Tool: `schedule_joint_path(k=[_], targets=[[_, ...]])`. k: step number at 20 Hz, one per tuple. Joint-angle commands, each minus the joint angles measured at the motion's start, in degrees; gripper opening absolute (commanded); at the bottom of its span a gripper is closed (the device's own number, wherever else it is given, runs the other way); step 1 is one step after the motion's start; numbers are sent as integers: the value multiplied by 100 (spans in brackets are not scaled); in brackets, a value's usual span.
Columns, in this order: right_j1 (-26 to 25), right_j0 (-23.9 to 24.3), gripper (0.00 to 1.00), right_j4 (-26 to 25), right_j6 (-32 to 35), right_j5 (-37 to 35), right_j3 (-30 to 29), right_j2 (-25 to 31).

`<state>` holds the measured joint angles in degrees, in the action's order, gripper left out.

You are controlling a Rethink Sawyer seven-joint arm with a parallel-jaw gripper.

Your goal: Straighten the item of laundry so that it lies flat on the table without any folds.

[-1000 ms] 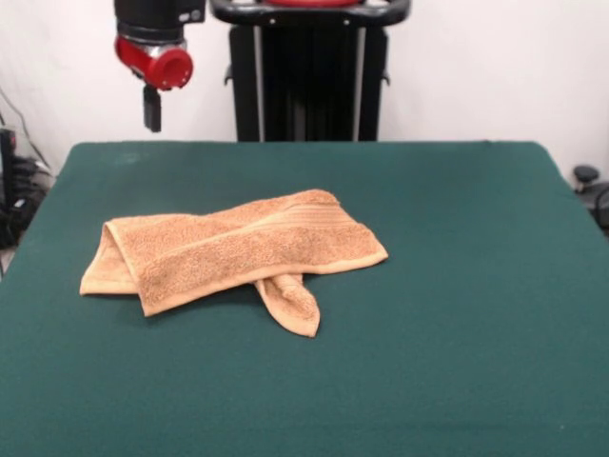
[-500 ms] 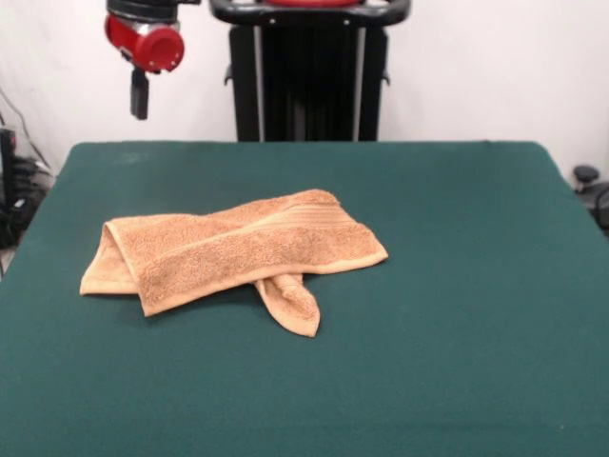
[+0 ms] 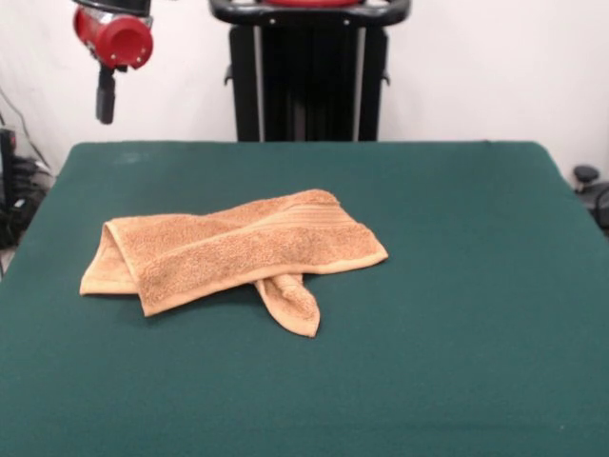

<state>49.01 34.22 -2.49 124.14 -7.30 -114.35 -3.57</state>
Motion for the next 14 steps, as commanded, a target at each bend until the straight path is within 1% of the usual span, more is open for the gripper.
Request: schedule_joint_path(k=[1, 9, 14], targets=[[-605, -491, 0, 540, 958, -486, 619, 225], [-1047, -1277, 0, 965, 1094, -1042, 1353, -351], [-1261, -1415, 0, 1115, 998, -1401, 1682, -413]])
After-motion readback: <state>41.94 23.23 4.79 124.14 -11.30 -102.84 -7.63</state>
